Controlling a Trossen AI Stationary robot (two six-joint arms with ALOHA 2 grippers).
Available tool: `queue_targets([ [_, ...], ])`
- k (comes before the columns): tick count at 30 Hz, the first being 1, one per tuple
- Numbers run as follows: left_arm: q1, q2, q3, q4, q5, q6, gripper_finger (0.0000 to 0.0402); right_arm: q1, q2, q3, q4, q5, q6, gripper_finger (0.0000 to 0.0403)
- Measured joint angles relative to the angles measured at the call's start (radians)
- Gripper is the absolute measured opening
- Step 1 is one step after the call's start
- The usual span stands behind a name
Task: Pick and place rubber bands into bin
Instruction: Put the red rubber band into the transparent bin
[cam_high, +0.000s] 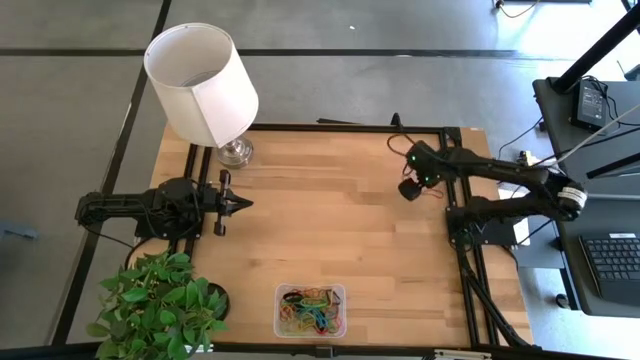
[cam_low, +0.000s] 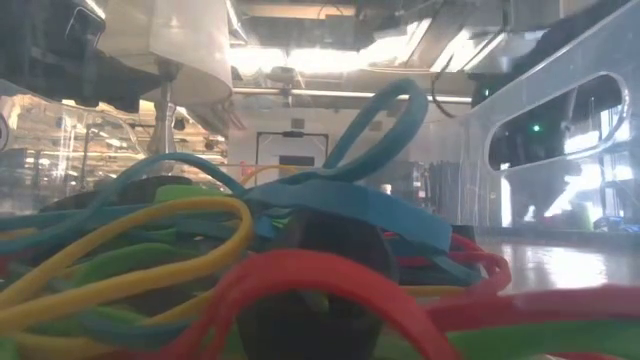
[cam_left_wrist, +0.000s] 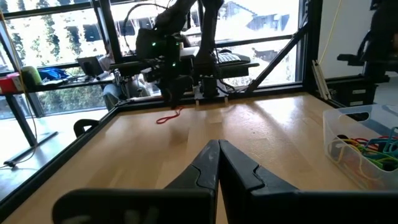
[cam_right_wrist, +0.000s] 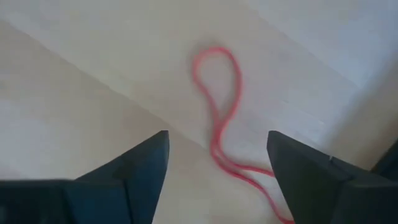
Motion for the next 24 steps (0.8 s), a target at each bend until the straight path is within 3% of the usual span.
queue_targets([
  [6, 0.000, 0.000, 0.000, 0.000, 0.000, 0.000, 0.0004, -0.094, 0.121, 0.000, 0.001, -0.022, -0.020, 0.0244],
  [15, 0.000, 0.000, 0.000, 0.000, 0.000, 0.001, 0.0004, -0.102, 0.303, 0.017, 0.012, -0.098, -0.070, 0.0188],
  [24, 0.000, 0.000, 0.000, 0.000, 0.000, 0.001, 0.0004, -0.094, 0.268, 0.004, 0.036, -0.131, -0.082, 0.0012],
])
